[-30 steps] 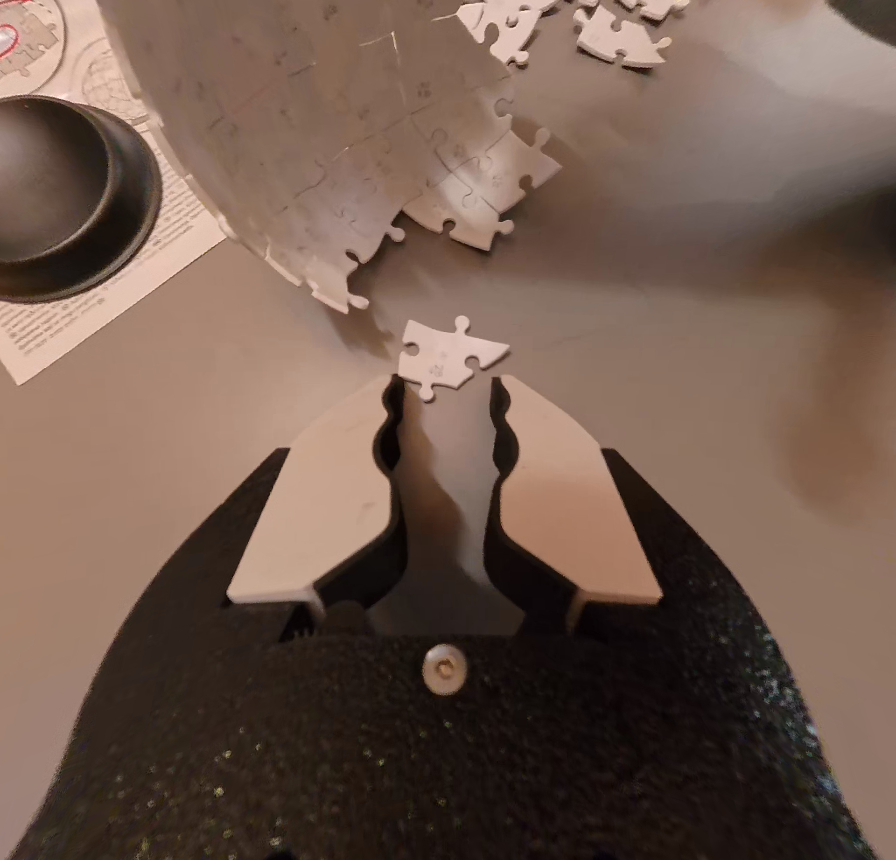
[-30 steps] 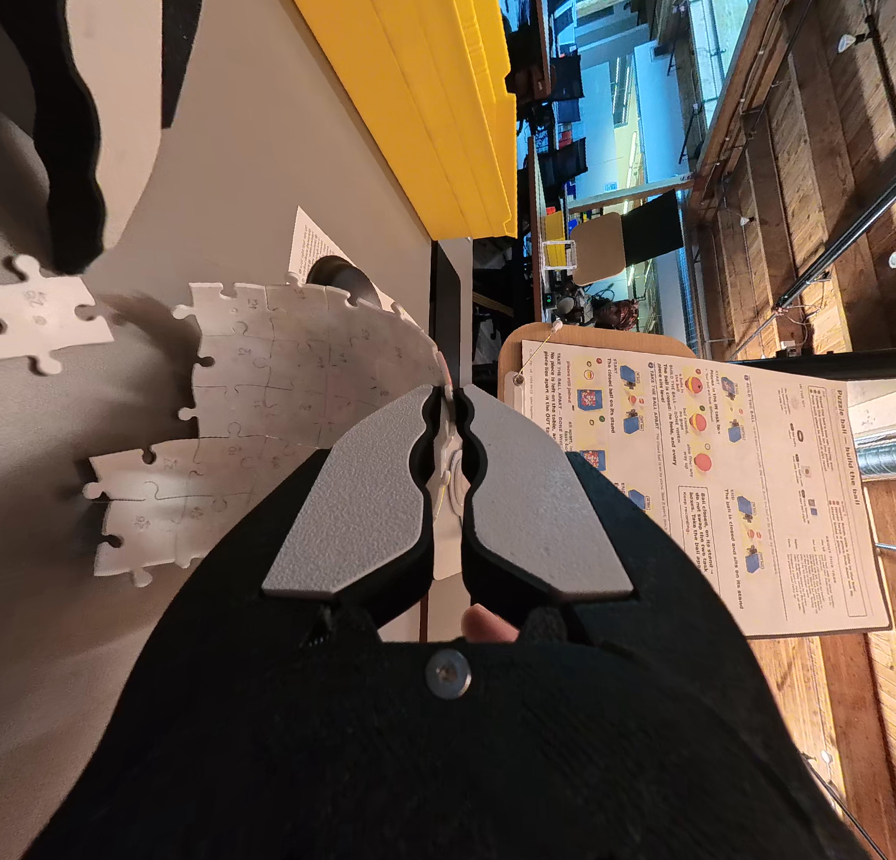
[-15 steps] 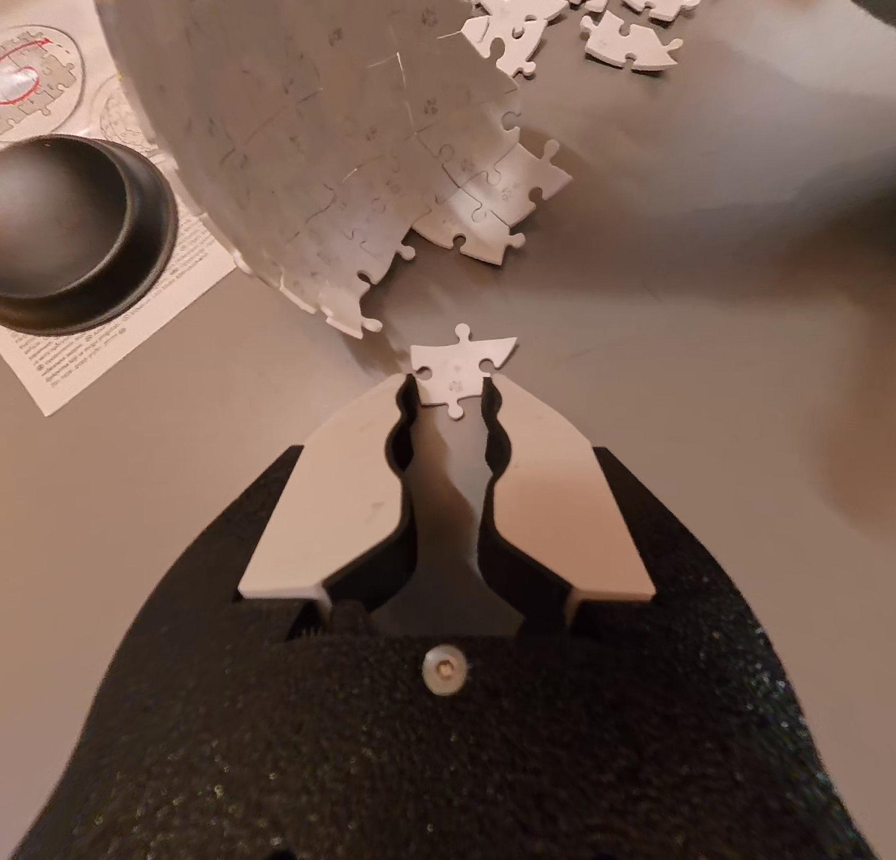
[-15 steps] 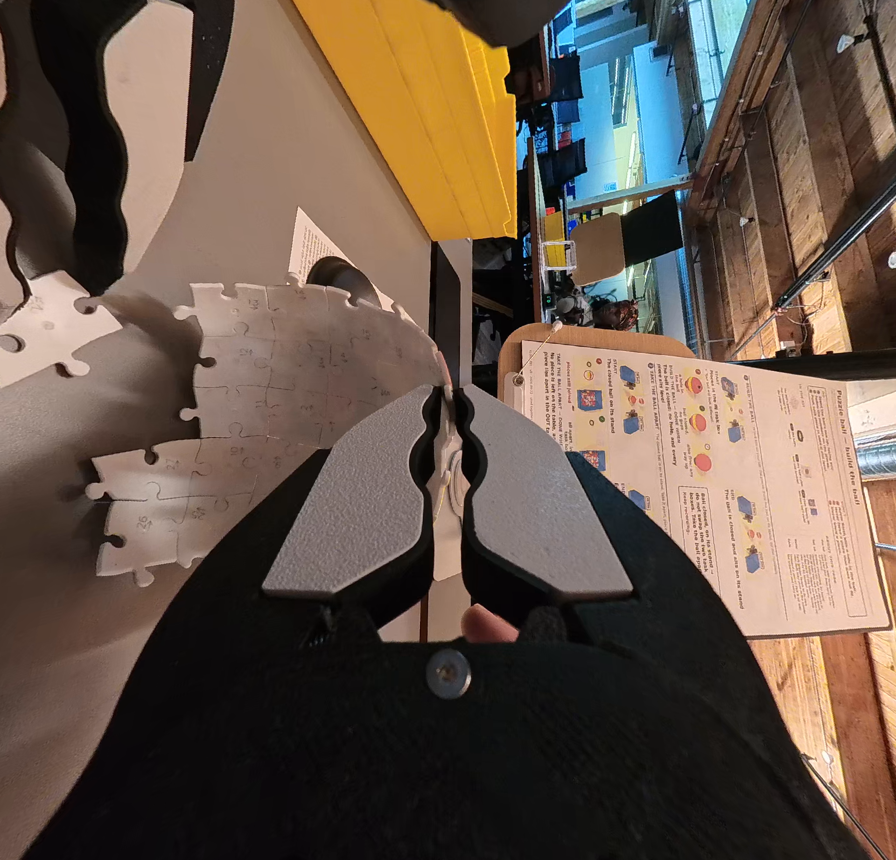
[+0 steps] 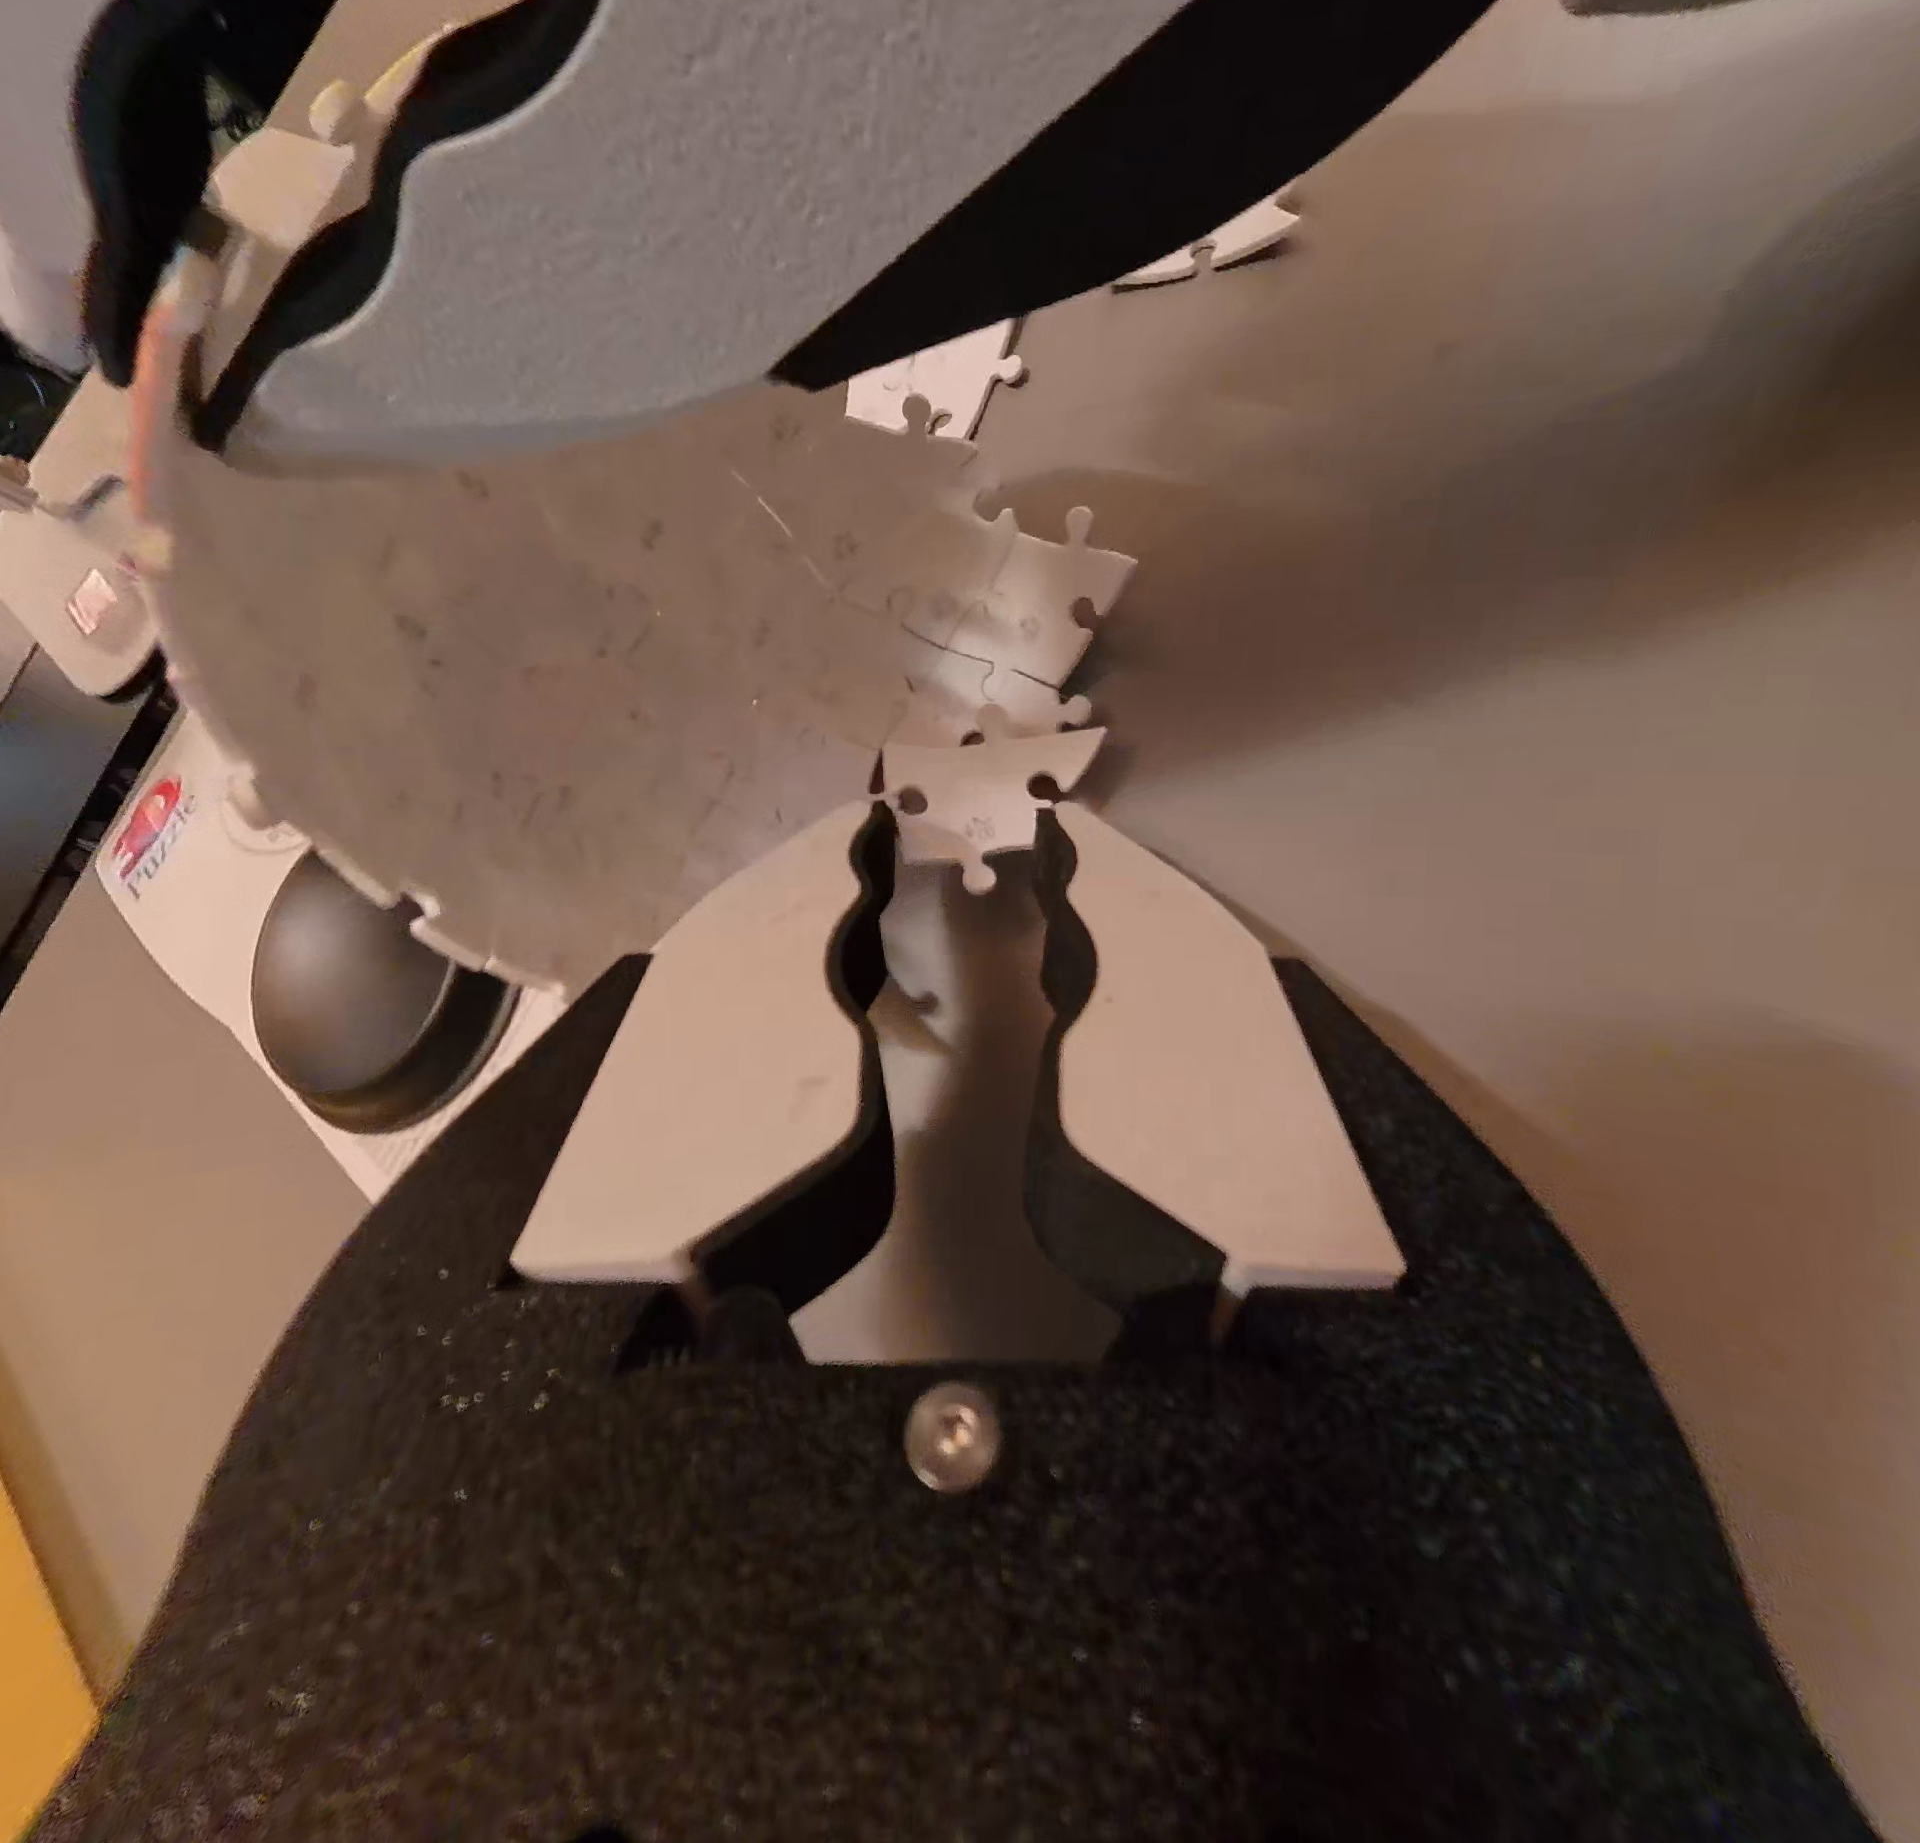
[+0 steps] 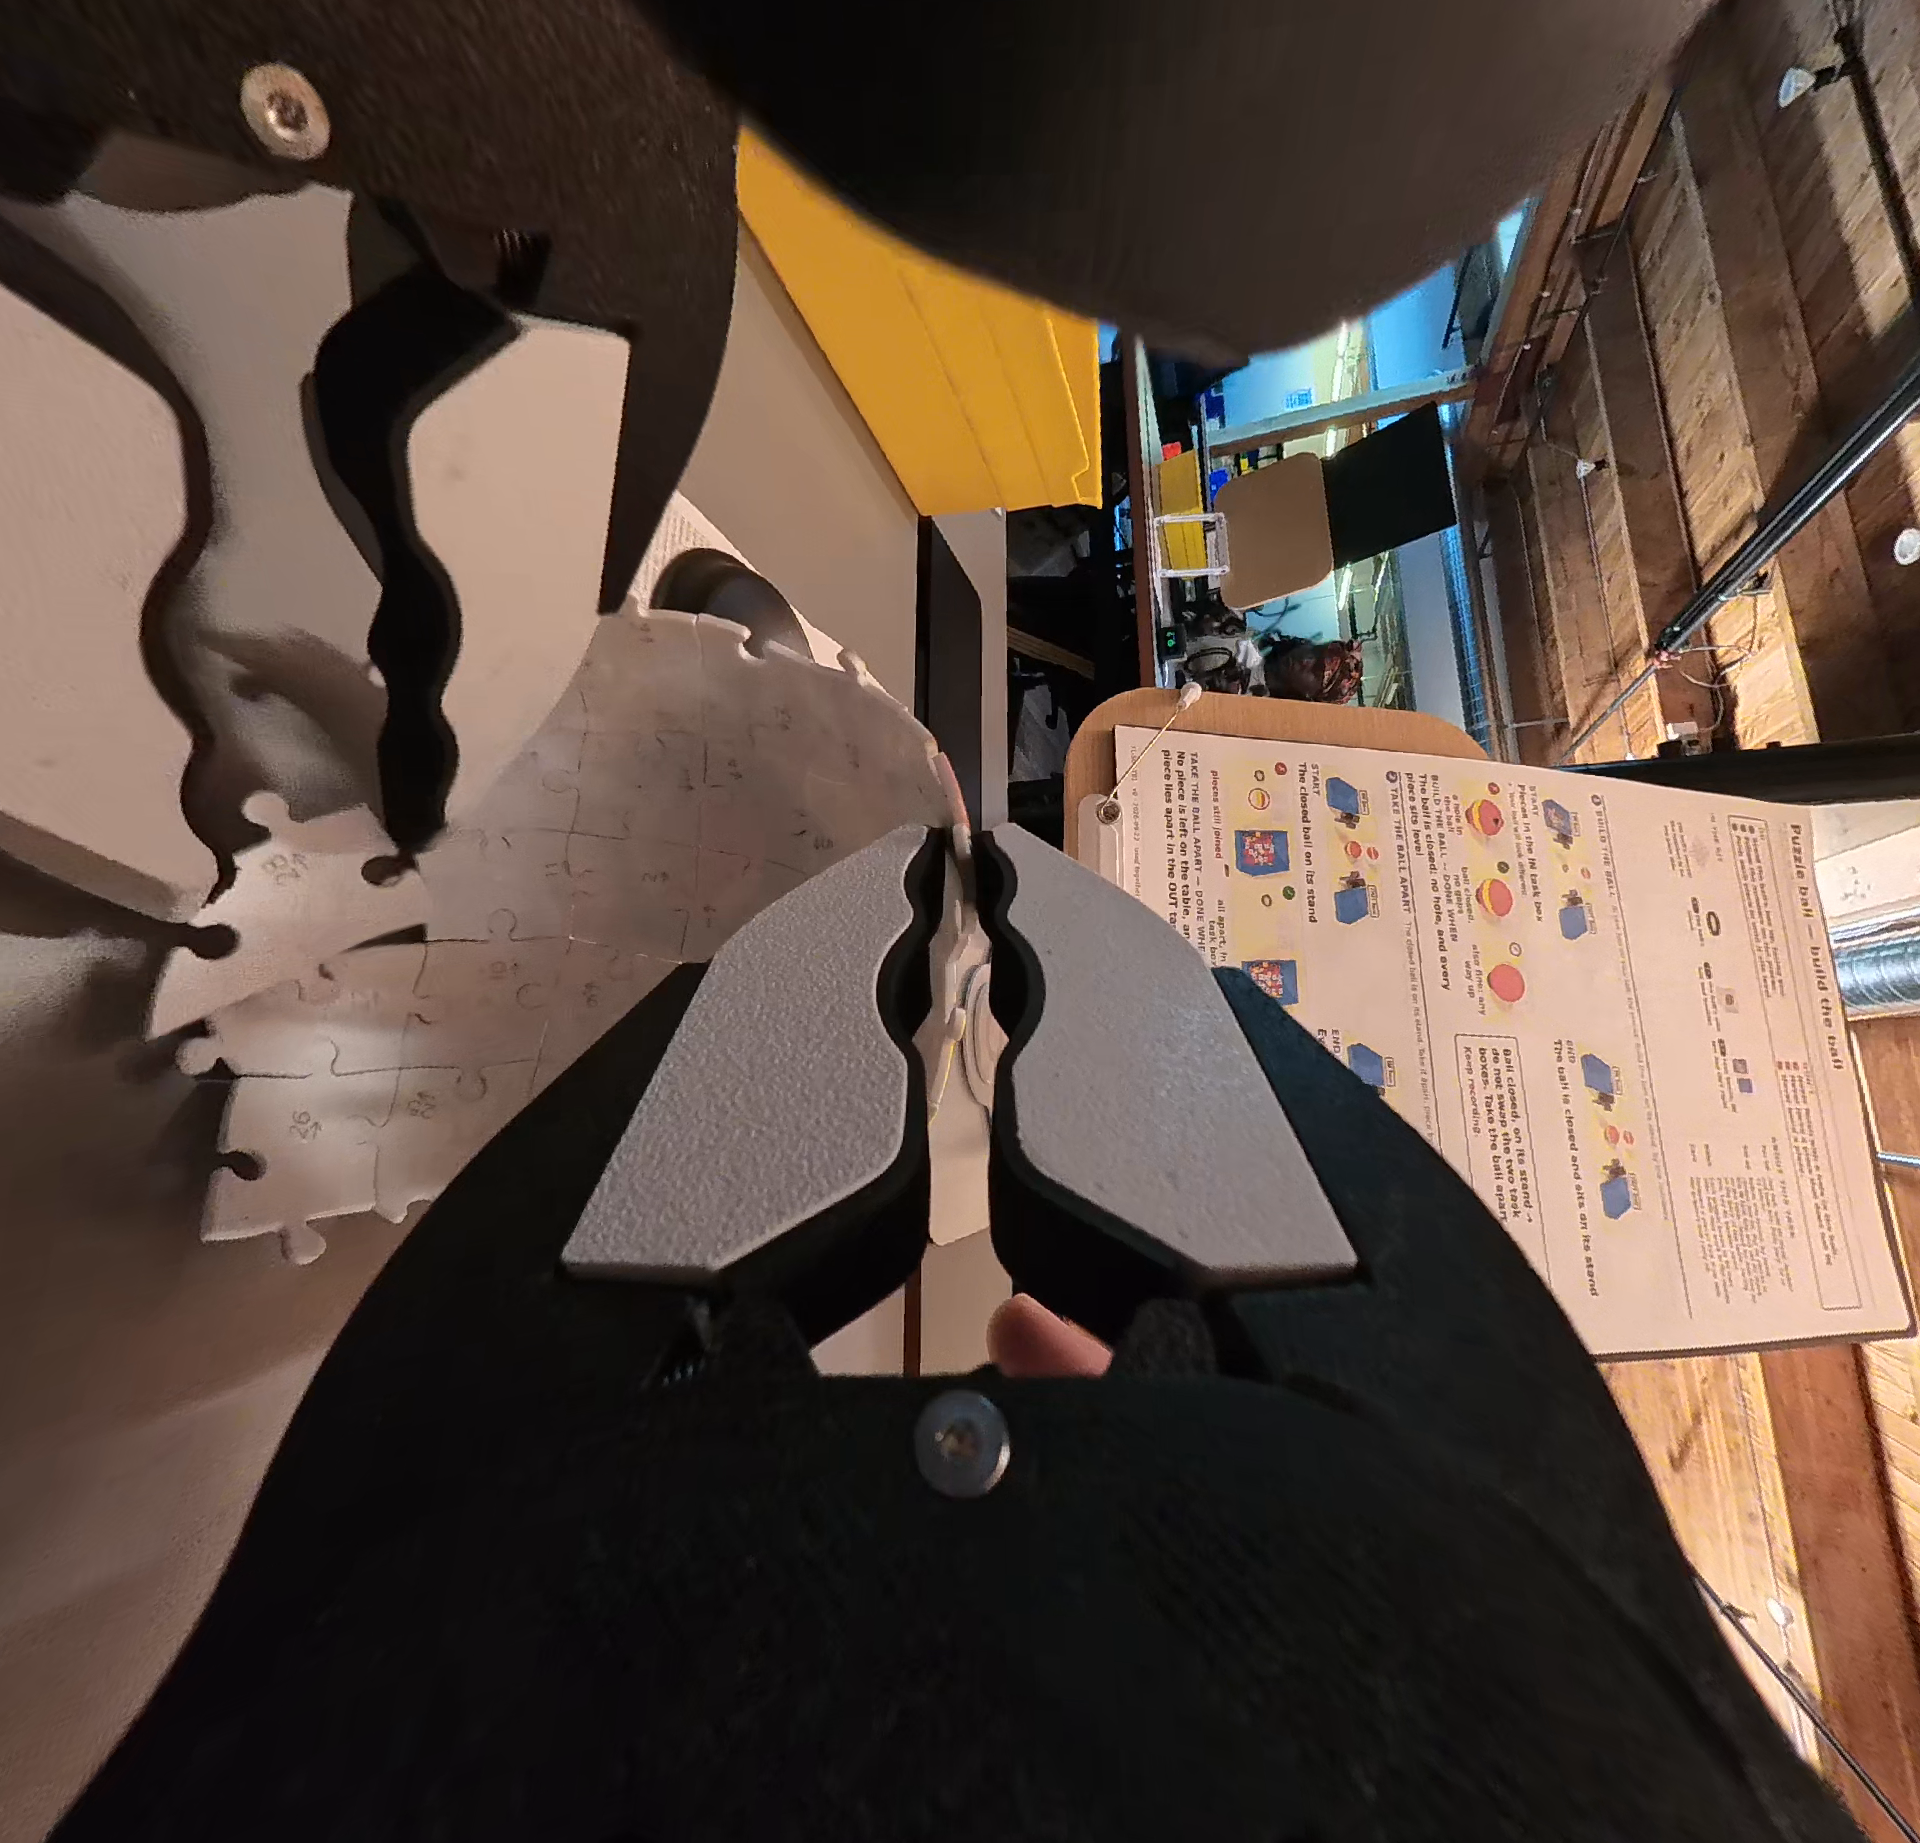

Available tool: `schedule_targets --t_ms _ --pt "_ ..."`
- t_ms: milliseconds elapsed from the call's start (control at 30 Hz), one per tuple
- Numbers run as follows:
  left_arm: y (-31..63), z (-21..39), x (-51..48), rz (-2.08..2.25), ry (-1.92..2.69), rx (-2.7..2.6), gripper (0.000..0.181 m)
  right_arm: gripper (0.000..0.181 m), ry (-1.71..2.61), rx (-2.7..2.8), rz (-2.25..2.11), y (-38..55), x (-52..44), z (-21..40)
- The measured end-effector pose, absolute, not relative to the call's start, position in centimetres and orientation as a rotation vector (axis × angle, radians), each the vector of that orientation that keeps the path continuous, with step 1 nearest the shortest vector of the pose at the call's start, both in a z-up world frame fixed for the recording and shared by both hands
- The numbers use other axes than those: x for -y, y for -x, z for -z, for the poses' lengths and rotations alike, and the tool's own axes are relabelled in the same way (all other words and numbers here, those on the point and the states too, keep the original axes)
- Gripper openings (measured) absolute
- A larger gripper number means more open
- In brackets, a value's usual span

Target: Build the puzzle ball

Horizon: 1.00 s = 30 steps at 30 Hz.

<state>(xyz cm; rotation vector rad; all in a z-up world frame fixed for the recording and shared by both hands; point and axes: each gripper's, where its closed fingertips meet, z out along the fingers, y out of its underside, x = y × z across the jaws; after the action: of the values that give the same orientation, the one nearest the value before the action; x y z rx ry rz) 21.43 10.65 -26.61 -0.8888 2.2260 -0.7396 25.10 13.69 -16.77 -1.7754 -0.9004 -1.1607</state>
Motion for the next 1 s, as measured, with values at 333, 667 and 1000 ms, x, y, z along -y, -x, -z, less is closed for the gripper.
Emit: schedule_targets --t_ms 333,667,1000 --pt "-20.8 25.9 -11.7 0.736 0.888 -2.062 0.039 0.005 1.778 0.89 1.155 -25.3 -13.6 16.8" --pt "-19.1 25.9 -10.0 0.999 1.481 -1.914 0.023 0.005 1.774 0.893 1.159 -25.3 -13.6 16.8" --pt "-22.3 19.8 -17.2 1.054 1.311 -1.609 0.04 0.005 1.767 0.912 1.17 -24.9 -13.9 16.8"
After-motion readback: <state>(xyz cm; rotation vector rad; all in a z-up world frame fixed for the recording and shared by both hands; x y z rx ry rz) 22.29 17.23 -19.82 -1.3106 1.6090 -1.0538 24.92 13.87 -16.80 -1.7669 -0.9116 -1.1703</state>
